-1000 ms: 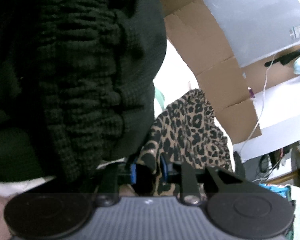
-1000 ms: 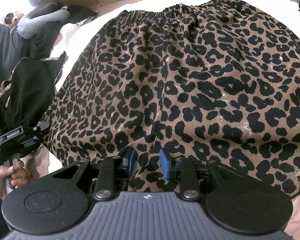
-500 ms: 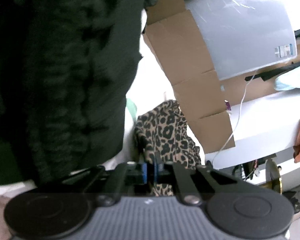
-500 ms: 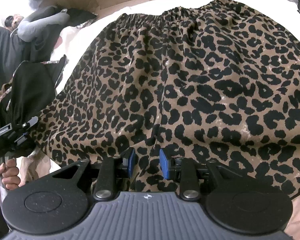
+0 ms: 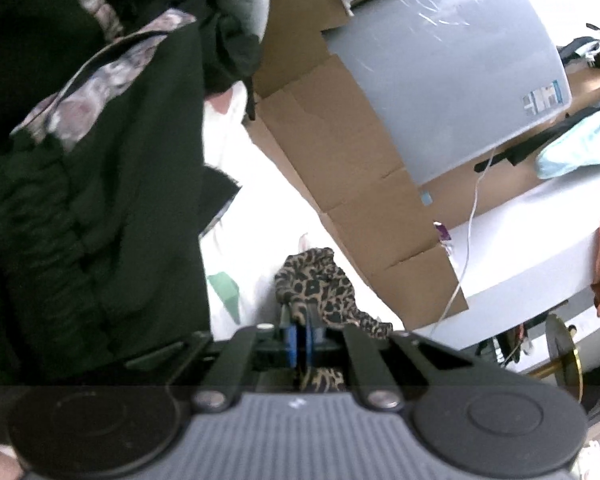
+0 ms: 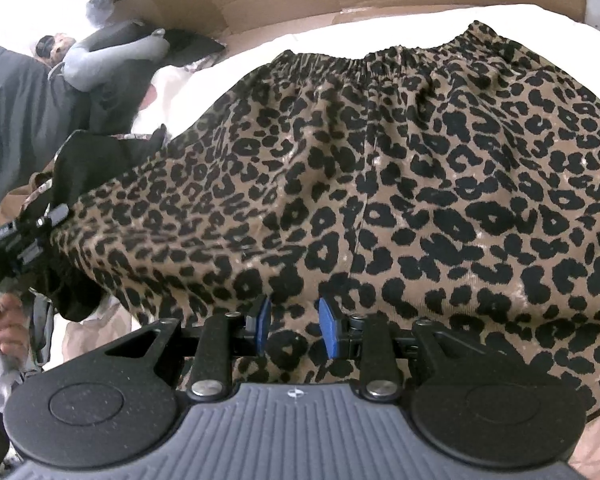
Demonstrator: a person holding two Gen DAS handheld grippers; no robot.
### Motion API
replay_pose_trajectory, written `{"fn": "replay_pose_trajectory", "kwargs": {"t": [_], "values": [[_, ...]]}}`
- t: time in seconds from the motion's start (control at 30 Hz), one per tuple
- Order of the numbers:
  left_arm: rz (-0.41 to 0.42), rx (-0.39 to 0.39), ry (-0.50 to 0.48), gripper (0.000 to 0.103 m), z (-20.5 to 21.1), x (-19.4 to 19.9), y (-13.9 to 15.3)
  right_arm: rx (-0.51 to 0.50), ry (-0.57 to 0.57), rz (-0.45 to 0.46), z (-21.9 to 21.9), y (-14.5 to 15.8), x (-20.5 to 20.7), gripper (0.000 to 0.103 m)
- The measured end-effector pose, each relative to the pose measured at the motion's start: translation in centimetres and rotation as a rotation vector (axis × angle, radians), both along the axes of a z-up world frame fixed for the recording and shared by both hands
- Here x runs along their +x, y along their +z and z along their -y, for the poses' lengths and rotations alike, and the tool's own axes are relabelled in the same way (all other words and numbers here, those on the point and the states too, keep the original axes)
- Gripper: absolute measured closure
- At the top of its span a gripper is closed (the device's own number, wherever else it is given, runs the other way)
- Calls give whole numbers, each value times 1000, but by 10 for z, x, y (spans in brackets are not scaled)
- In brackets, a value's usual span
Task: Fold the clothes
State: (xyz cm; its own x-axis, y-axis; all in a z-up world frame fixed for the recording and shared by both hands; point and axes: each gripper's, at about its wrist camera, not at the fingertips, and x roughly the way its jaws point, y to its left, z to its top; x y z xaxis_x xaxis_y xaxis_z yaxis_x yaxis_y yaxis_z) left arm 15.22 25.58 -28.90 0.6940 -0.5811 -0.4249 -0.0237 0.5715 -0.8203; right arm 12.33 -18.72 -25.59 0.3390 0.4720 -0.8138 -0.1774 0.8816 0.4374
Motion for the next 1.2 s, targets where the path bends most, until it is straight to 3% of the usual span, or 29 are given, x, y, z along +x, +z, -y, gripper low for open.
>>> {"fn": "replay_pose_trajectory", "kwargs": {"t": [0.17, 0.4, 0.63, 0.7, 0.77, 1.2], "values": [[34, 10, -3, 99, 0, 4, 17, -11, -18, -25, 3, -7, -1, 74], [56, 25, -93, 99, 42, 7, 32, 25, 9, 27, -6, 12, 0, 74], [76, 47, -225, 98, 95, -2, 39, 88, 57, 65, -17, 29, -6, 66], [65, 61, -264, 98, 113, -1, 37, 112, 63, 69, -18, 33, -7, 66], [51, 66, -299, 98, 130, 0, 35, 135, 66, 76, -18, 35, -8, 59], [6, 44, -445, 98, 193, 3, 22, 185, 86, 91, -18, 35, -16, 56]]}}
